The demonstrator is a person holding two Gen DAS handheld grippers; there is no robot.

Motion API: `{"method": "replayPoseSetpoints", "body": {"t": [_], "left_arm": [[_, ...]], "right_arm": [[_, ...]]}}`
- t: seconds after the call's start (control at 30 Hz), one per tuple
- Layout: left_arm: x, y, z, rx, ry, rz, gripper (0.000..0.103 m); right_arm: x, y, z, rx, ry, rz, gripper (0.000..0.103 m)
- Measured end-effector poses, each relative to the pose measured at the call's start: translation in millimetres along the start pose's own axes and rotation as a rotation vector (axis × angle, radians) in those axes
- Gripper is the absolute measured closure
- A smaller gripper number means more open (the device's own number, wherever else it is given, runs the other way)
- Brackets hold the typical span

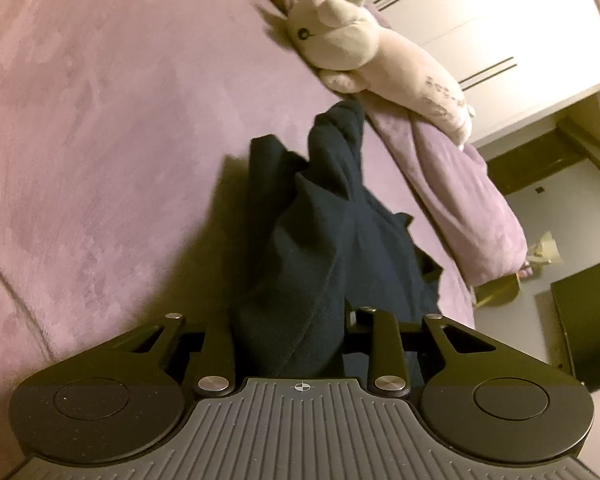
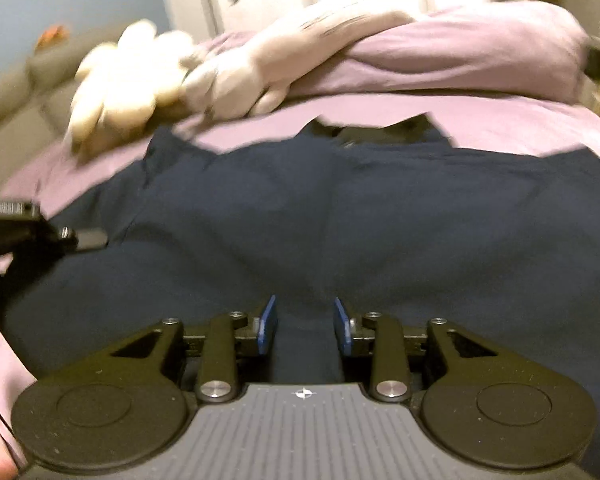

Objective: Fold large clothes

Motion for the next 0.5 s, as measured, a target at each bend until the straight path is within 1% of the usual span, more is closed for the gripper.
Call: {"method": "replayPoseSetpoints", "body": {"t": [0.07,0.1,0.13,0.17,0.2,0.27,0.33,0.37,0.43,0.5], "left_arm": [[8.4,-13.4,-1.0,-0.029,-0.008,-0.009,0.072],[11.9,-21.1,-0.4,-0.052,-0.018,-0.015,0.072],[14.6,-29.2,0.7,-0.076,-0.029,-0.024,0.073],[16.6,-36.4,2.0,-0.095,-0.038,-0.035,0.073],[18.0,-42.4,3.2,-0.105,-0.043,-0.044,0.073],[21.1,-51.6,6.9,-0.109,-0.043,-0.044,0.074],[26.7,-60.6,10.3,-0.114,-0.049,-0.049,0.074],[30.4,-65.7,11.2,-0.117,-0.048,-0.044,0.074],[38.7,-77.5,12.4,-0.132,-0.047,-0.025,0.074],[46.4,-94.2,13.9,-0.154,-0.039,-0.02,0.075]], "right_arm": [[15.2,-8.9,2.0,-0.033,-0.034,0.039,0.067],[16.5,-12.6,3.2,-0.043,-0.025,0.04,0.067],[13.2,-15.5,5.5,-0.05,0.001,0.032,0.067],[6.2,-15.3,8.5,-0.045,0.036,0.035,0.067],[-1.7,-12.3,10.5,-0.014,0.065,0.043,0.067],[-12.1,-6.0,10.0,0.046,0.075,0.061,0.067],[-12.6,-10.0,3.0,-0.004,0.08,0.046,0.067],[-8.6,-13.7,0.1,-0.037,0.072,0.025,0.068],[6.7,-26.5,-2.4,-0.115,0.022,-0.021,0.067],[23.8,-39.8,-1.4,-0.175,-0.029,-0.026,0.064]]}}
Point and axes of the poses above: each gripper's, at about its wrist camera, not at the fingertips, and x roughly against the way its jaws point, y to its left, z to its underside, the point moved 1 cm from there along -x, roughly the way its jaws point, and after that the axes turned 8 degrees about -z, right-handed, at the moved point
